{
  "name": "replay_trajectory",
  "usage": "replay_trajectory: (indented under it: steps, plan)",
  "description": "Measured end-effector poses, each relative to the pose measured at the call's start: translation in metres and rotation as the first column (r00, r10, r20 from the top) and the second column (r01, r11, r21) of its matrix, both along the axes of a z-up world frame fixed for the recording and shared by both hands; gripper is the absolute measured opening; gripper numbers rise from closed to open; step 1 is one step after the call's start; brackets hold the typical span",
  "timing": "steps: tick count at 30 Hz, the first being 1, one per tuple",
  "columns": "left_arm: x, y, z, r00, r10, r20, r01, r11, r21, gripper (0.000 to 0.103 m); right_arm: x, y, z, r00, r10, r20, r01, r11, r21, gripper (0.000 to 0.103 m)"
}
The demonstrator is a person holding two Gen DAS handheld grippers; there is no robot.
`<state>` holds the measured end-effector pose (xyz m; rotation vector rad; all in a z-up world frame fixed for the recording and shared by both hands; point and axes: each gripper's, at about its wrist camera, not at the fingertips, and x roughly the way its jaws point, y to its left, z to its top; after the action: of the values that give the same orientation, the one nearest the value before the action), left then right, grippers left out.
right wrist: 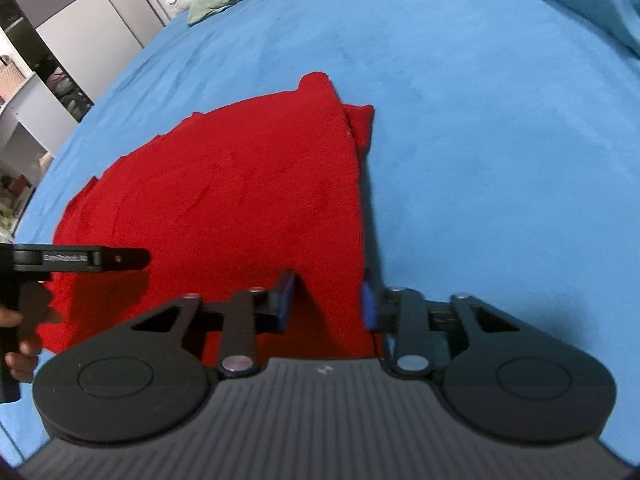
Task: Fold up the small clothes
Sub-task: 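Close the right tool on the sweater's side edge and lift it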
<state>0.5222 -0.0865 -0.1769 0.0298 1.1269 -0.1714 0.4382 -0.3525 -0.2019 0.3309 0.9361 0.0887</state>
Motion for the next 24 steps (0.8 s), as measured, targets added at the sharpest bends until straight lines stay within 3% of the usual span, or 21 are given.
replay_trajectory:
  steps: [3, 8, 10, 13, 16, 18, 21, 24]
  plan:
    - [0.005, 0.002, 0.001, 1.000, -0.007, -0.021, 0.007, 1.000, -0.004, 0.103, 0.002, -0.009, 0.004, 0.999, -0.041, -0.035, 0.044, 0.995, 0.094, 0.028]
    - [0.011, 0.019, 0.022, 0.997, -0.031, -0.064, 0.028, 0.999, -0.043, 0.103, 0.010, -0.009, 0.044, 0.991, -0.126, -0.043, 0.133, 0.950, 0.284, 0.026]
    - [0.005, 0.039, 0.040, 0.999, -0.035, -0.025, 0.034, 0.998, -0.053, 0.103, 0.016, 0.004, 0.069, 0.993, -0.119, -0.011, 0.115, 0.927, 0.356, 0.026]
    - [-0.012, 0.080, 0.067, 0.998, -0.044, 0.038, 0.045, 0.999, -0.023, 0.103, 0.033, 0.052, 0.109, 0.997, -0.036, 0.066, 0.005, 0.911, 0.412, 0.026]
    - [-0.035, 0.130, 0.084, 0.997, -0.037, 0.069, 0.039, 0.999, -0.023, 0.103, 0.053, 0.130, 0.128, 0.986, 0.119, 0.115, -0.156, 0.899, 0.409, 0.026]
    - [-0.050, 0.162, 0.086, 0.997, -0.019, 0.071, 0.022, 0.999, -0.045, 0.103, 0.063, 0.192, 0.124, 0.962, 0.247, 0.119, -0.274, 0.888, 0.370, 0.025]
    - [-0.073, 0.201, 0.069, 0.999, 0.000, 0.048, 0.004, 0.997, -0.078, 0.103, 0.071, 0.286, 0.089, 0.910, 0.412, 0.052, -0.410, 0.876, 0.255, 0.025]
    - [-0.090, 0.224, 0.043, 1.000, 0.013, 0.006, -0.012, 0.996, -0.088, 0.103, 0.069, 0.352, 0.036, 0.876, 0.481, -0.037, -0.476, 0.874, 0.101, 0.026]
